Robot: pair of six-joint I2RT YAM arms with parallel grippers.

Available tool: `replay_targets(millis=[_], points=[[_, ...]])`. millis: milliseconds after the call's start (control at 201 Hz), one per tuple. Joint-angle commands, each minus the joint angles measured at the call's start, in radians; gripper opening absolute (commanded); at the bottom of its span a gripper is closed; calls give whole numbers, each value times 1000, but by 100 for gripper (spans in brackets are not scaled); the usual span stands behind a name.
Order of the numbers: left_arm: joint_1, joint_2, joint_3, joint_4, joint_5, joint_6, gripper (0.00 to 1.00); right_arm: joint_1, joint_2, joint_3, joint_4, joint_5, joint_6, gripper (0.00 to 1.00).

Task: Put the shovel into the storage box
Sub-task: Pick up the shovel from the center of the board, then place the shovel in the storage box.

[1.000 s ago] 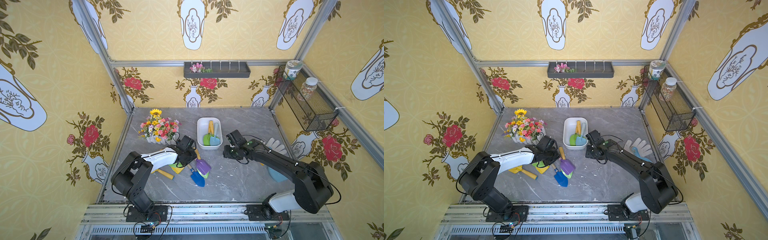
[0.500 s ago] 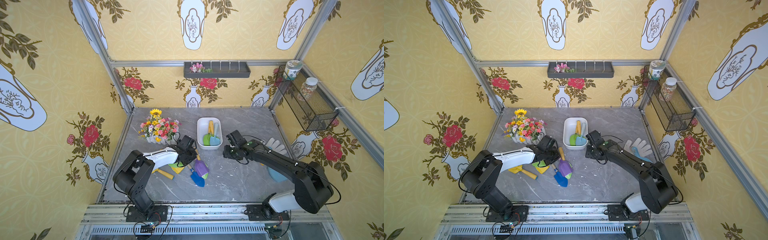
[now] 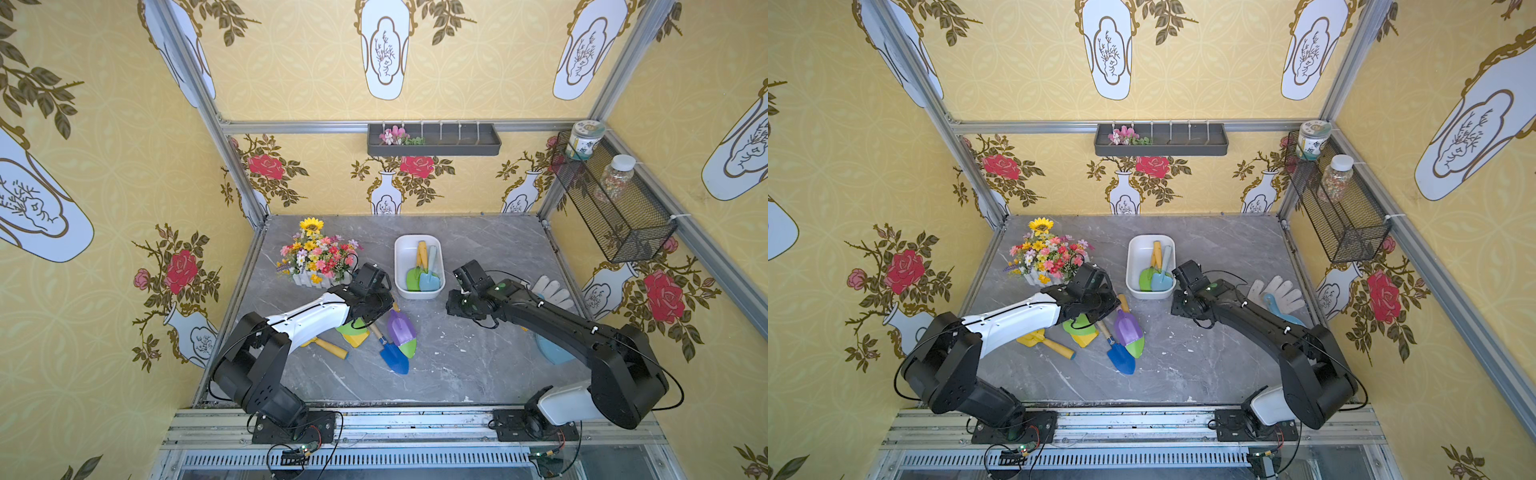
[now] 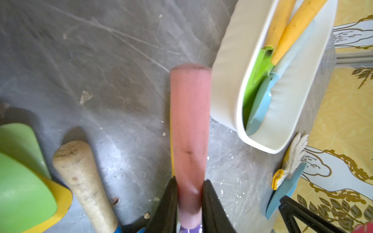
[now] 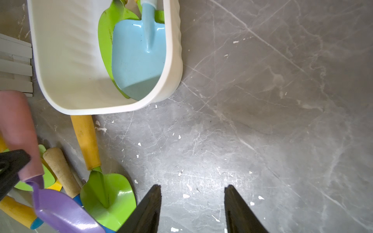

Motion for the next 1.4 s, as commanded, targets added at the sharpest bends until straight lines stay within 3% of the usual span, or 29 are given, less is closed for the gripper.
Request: replay_targets(millis=[0, 209, 563, 1016, 1191, 1400], points=[[1, -16, 26, -33, -3, 50, 17, 2, -6, 10, 4, 5, 3, 54], [1, 27, 158, -85, 7, 153, 17, 3, -18, 10, -2, 6, -3, 54], [24, 260, 509, -177, 19, 352, 15, 6, -66, -16, -25, 24, 2, 54], [89, 513, 857, -205, 8, 547, 15, 9, -98, -36, -52, 35, 15, 54], [96, 598, 939, -203, 23, 591, 16, 9, -103, -36, -60, 38, 17, 54], [96, 650, 943, -193, 31, 614, 17, 9, -97, -29, -64, 40, 17, 54]])
